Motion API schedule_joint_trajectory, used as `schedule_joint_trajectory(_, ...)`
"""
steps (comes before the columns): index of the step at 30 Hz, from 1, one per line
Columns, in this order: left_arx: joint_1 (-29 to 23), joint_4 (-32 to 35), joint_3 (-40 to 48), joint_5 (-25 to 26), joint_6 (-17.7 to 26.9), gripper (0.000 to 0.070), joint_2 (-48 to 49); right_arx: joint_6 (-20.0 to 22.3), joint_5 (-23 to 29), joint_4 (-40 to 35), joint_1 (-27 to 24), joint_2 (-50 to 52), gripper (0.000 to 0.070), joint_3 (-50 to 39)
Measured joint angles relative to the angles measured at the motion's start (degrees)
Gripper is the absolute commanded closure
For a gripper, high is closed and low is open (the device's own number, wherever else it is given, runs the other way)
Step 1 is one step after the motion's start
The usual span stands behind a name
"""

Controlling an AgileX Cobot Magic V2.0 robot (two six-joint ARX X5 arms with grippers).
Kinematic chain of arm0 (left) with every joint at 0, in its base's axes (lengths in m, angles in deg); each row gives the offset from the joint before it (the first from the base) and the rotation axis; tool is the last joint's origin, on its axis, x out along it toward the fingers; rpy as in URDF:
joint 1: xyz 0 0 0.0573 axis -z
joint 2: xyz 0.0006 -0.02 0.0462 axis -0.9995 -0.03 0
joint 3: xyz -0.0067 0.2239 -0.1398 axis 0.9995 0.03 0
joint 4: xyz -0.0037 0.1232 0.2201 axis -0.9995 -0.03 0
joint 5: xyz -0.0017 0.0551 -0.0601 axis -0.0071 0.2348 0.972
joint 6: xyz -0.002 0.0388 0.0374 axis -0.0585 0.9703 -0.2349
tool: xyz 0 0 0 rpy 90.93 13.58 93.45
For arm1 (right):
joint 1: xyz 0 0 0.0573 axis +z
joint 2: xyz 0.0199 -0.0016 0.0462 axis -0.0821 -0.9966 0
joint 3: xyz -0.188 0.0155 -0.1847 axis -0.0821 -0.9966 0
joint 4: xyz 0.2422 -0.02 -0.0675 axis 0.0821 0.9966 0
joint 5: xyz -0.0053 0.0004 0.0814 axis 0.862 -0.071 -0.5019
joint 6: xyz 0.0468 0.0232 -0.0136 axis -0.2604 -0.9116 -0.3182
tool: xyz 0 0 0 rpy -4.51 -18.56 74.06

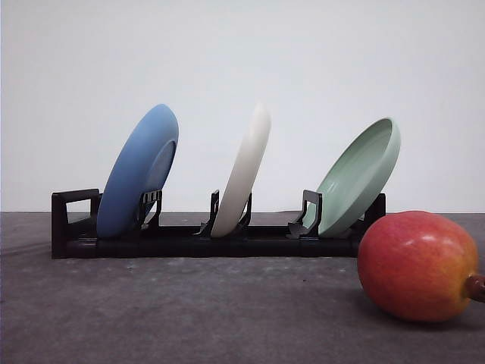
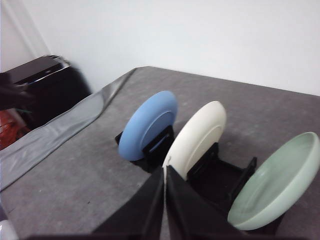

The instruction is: Place pomegranate in white plate

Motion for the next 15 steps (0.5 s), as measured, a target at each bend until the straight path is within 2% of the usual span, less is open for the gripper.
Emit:
schedule_joint_trajectory(3, 0.0, 0.3, 0.0, 0.0, 0.3, 0.0695, -0.1, 0.1, 0.0, 0.0, 0.4, 0.1, 0.0684, 0.0)
schedule_joint_trajectory(5, 0.0, 0.3, 0.0, 0.0, 0.4, 0.0631, -0.1, 0.2, 0.0, 0.0, 0.7, 0.2, 0.0607, 0.0)
schedule_joint_trajectory(6, 0.0, 0.3, 0.0, 0.0, 0.4, 0.0572, -0.1, 0.2, 0.0, 0.0, 0.9, 0.2, 0.0526, 0.0)
schedule_joint_trajectory(9, 0.0, 0.3, 0.0, 0.0, 0.4, 0.0319, -0.1, 0.2, 0.0, -0.1, 1.6, 0.0, 0.0204, 0.0)
schedule_joint_trajectory(10, 0.0, 0.3, 0.0, 0.0, 0.5, 0.0237, -0.1, 0.2, 0.1, -0.2, 1.9, 0.0, 0.0130, 0.0)
schedule_joint_trajectory(11, 0.0, 0.3, 0.0, 0.0, 0.5, 0.0184, -0.1, 0.2, 0.0, -0.2, 2.2, -0.1, 0.0082, 0.0)
schedule_joint_trajectory(12, 0.0, 0.3, 0.0, 0.0, 0.5, 0.0148, -0.2, 0.2, 0.0, -0.2, 2.5, -0.2, 0.0070, 0.0)
schedule_joint_trajectory(15, 0.0, 0.3, 0.0, 0.0, 0.5, 0.0143, -0.8, 0.2, 0.0, -0.2, 3.0, -0.5, 0.0070, 0.0)
